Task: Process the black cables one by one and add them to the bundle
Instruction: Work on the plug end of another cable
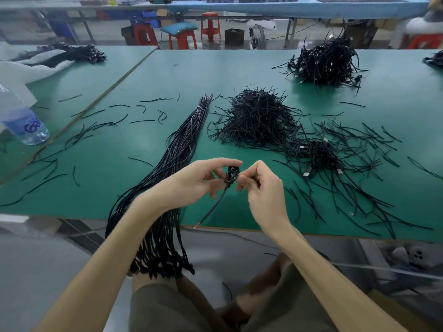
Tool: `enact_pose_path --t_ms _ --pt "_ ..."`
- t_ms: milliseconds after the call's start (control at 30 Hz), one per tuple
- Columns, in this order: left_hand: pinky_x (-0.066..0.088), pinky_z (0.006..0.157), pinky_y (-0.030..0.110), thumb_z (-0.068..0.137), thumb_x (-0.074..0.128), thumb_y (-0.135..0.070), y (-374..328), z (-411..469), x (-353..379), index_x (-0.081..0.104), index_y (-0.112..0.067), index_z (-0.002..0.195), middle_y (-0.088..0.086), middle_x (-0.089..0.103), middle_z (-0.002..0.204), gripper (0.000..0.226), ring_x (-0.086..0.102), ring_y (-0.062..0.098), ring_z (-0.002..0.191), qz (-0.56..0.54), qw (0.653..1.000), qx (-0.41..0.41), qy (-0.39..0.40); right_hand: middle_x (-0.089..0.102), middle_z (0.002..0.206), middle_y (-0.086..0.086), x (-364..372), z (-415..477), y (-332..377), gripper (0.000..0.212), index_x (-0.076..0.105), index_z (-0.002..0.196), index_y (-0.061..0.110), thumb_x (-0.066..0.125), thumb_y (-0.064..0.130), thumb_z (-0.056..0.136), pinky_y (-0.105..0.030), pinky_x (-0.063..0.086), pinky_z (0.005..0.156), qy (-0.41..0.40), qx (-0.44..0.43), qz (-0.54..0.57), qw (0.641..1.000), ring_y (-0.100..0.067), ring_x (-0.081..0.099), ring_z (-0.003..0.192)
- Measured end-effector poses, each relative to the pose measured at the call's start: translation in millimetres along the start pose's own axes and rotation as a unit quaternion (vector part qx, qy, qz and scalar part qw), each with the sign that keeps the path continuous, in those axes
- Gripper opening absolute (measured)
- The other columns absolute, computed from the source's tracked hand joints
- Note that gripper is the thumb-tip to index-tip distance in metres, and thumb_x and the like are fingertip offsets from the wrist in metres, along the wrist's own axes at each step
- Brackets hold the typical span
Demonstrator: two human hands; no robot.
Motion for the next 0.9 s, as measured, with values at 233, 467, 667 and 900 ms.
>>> enact_pose_path --t_ms 233,467,667,900 --pt "0.045 0.074 0.035 0.094 0.037 -0.067 -2 5 12 0.056 -0.025 0.081 -0.013 0.058 0.094 0.048 0.054 0.003 0.087 0.179 0.975 -0.022 -0.127 0.065 0.064 0.008 4 4 0 0.035 0.051 0.077 0.018 0.052 -0.014 0.092 -0.009 0.04 0.06 0.012 0.014 -0.026 0.999 0.0 0.061 0.063" --pt "0.045 0.043 0.027 0.108 0.044 -0.041 -8 9 17 0.061 -0.008 0.089 0.008 0.069 0.057 0.042 0.055 0.029 0.038 -0.077 0.988 -0.123 -0.056 0.063 0.072 0.003 1 4 3 0.028 0.051 0.078 0.009 0.051 -0.017 0.088 -0.006 0.039 0.064 0.038 -0.026 -0.077 0.996 0.004 0.061 0.07" --pt "0.047 0.054 0.034 0.112 0.035 -0.016 -12 1 14 0.052 -0.02 0.141 0.007 0.063 0.06 0.033 0.054 0.027 0.049 -0.233 0.969 -0.07 -0.039 0.056 0.081 0.0 -1 1 18 0.014 0.052 0.082 0.005 0.043 -0.005 0.086 -0.02 0.053 0.074 0.015 -0.15 -0.177 0.973 0.0 0.057 0.079" --pt "0.039 0.062 0.037 0.114 0.028 -0.027 -12 -4 14 0.059 -0.003 0.12 0.015 0.076 0.085 0.039 0.062 0.031 0.065 -0.204 0.976 -0.067 0.037 0.056 0.072 -0.011 -8 2 22 0.032 0.053 0.08 0.0 0.061 -0.028 0.066 -0.044 0.052 0.056 -0.005 -0.212 -0.297 0.931 -0.034 0.057 0.068"
Point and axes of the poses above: each hand's wrist, its own z-axis towards the middle knuckle, its own x-axis out of the palm, y = z × x, the point moved 3 cm from there along z, towards the middle knuckle
